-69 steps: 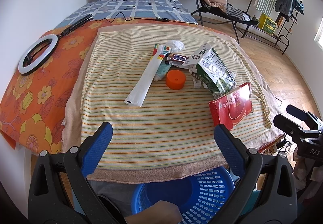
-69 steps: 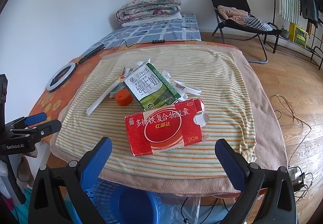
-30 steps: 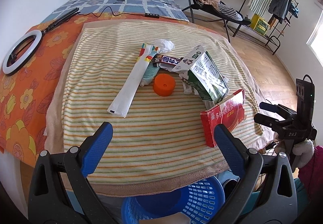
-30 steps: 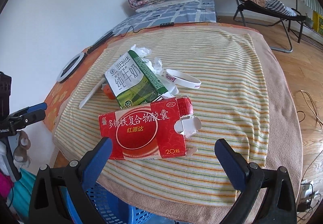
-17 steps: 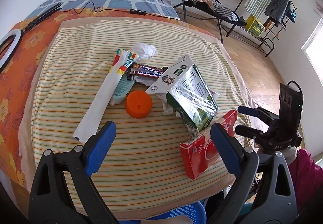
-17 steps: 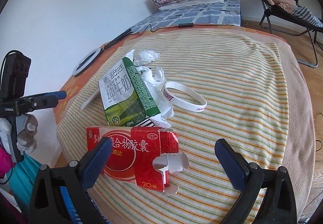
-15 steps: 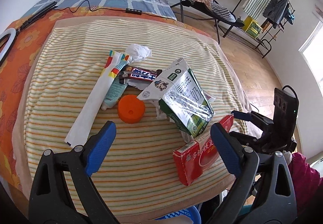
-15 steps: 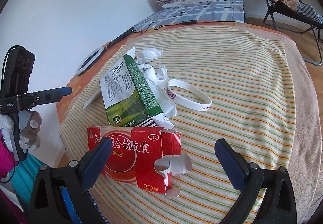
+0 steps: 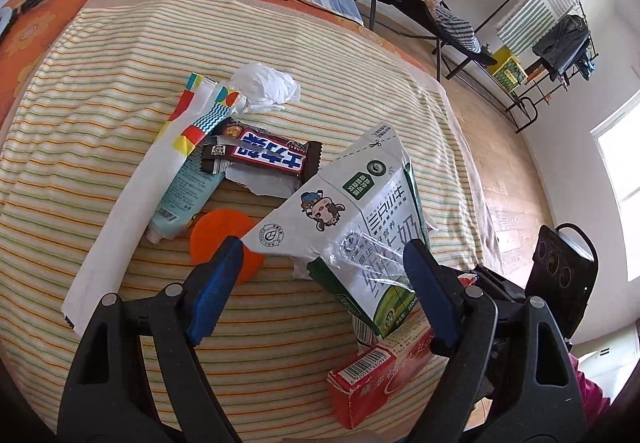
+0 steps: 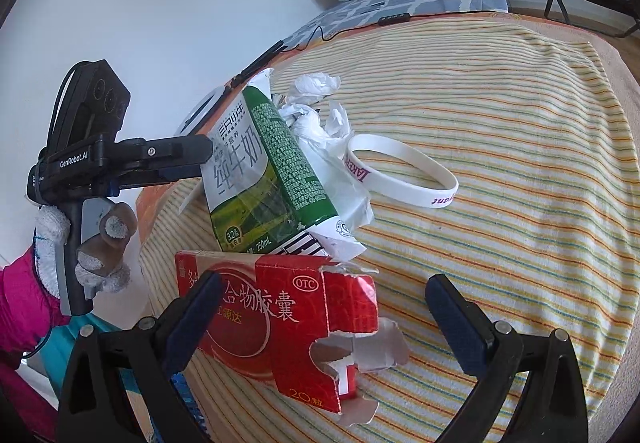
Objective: Collect trash
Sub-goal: 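Grasp the green milk carton with the left tool while the right tool grasps the red box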
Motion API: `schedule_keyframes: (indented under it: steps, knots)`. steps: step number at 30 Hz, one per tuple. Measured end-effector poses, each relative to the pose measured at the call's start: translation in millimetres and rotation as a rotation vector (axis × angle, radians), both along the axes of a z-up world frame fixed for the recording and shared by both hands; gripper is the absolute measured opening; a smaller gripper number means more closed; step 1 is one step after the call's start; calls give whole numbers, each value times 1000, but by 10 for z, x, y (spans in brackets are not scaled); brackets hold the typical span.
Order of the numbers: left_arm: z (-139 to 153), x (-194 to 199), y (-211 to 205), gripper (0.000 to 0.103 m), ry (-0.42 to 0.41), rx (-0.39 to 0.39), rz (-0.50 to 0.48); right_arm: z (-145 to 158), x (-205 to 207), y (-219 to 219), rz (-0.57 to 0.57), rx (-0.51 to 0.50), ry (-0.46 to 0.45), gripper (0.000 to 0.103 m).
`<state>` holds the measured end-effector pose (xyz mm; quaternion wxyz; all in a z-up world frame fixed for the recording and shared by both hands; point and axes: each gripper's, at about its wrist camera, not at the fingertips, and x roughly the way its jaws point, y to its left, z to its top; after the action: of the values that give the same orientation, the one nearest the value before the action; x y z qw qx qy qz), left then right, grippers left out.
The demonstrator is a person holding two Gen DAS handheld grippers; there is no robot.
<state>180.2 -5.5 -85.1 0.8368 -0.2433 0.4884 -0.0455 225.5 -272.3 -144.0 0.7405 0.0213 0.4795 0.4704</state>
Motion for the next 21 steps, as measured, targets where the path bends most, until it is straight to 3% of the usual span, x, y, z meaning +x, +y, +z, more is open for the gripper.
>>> schedule_keyframes:
  steps: [3, 5, 7, 15, 19, 21]
  knots:
    - [-81, 70, 36, 79, 17, -41, 27, -5, -59, 36, 8, -15, -15, 99]
    - [-136, 104, 65, 68, 28, -75, 40, -1, -86, 31, 9, -17, -17, 89]
    - [-131, 116, 79, 65, 17, -88, 50, 2, -102, 22, 19, -6, 2, 81]
    - [11, 75, -25, 52, -40, -27, 15, 51, -218, -17, 23, -8, 42, 56]
    - [147, 43, -56, 44, -80, 4, 7, 149, -300, -97, 5, 8, 42, 36]
    - [230, 25, -91, 41, -111, 27, 0, 228, -340, -136, -8, 20, 39, 32]
